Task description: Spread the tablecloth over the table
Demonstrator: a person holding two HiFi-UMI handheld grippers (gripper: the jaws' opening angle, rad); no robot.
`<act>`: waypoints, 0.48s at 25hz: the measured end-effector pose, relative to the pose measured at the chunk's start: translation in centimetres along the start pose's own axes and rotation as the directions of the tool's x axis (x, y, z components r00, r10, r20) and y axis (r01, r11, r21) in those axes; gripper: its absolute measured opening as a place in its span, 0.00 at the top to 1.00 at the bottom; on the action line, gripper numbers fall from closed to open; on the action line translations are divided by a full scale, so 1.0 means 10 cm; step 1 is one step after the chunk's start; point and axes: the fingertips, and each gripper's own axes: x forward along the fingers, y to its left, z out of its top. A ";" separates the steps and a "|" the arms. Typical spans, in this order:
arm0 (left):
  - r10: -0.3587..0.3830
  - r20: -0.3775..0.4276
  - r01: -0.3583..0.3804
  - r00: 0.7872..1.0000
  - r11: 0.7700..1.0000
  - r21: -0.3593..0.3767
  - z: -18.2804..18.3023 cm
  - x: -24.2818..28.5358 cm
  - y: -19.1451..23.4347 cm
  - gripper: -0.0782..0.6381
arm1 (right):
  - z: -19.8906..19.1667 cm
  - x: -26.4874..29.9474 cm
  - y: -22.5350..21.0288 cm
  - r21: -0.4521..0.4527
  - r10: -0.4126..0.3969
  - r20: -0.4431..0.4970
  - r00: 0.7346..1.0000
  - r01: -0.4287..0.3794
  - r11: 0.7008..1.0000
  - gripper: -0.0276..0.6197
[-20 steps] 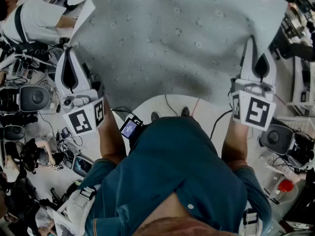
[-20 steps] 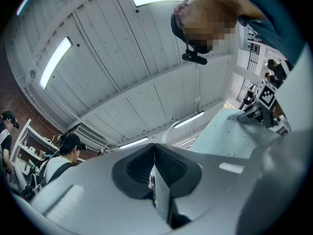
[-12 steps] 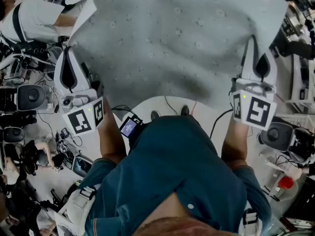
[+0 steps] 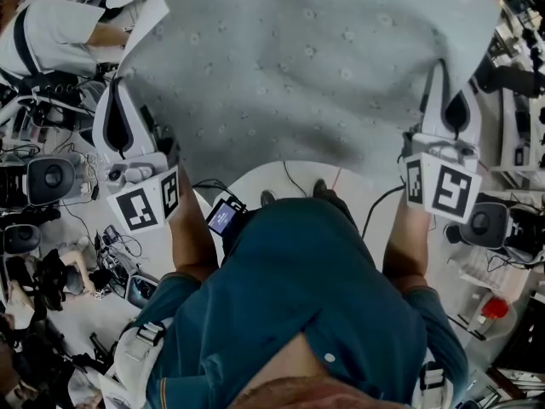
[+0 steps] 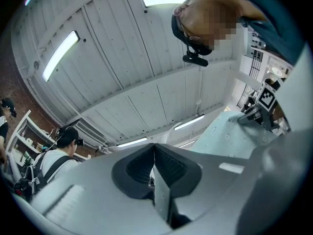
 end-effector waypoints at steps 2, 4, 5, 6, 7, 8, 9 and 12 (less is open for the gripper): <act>-0.007 0.003 0.007 1.000 1.000 -0.004 -0.01 0.01 0.00 0.89 | 0.01 0.00 0.00 0.015 -0.003 0.000 1.000 0.003 1.000 0.94; -0.008 0.002 0.008 1.000 1.000 -0.007 -0.01 0.03 0.01 0.89 | 0.02 0.00 -0.01 0.016 -0.003 0.000 1.000 0.003 1.000 0.94; -0.006 0.000 0.006 1.000 1.000 -0.009 -0.02 0.03 0.01 0.89 | 0.03 0.00 -0.01 0.015 -0.001 0.000 1.000 0.001 1.000 0.94; -0.004 -0.002 0.003 1.000 1.000 -0.009 -0.02 0.04 0.02 0.89 | 0.03 0.01 -0.01 0.012 0.001 0.000 1.000 -0.001 1.000 0.94; -0.001 -0.003 0.001 1.000 1.000 -0.008 -0.02 0.05 0.02 0.89 | 0.03 0.03 -0.02 0.011 0.003 0.000 1.000 -0.003 1.000 0.94; 0.001 -0.005 -0.001 1.000 1.000 -0.005 -0.02 0.06 0.02 0.89 | 0.03 0.05 -0.03 0.011 0.005 0.002 1.000 -0.005 1.000 0.94; 0.003 -0.007 -0.003 1.000 1.000 -0.001 -0.02 0.07 0.02 0.89 | 0.03 0.07 -0.04 0.012 0.008 0.004 1.000 -0.008 1.000 0.94; 0.015 -0.021 -0.014 1.000 1.000 0.013 -0.05 0.10 0.00 0.89 | -0.03 0.16 -0.07 0.020 0.023 0.011 1.000 -0.023 1.000 0.94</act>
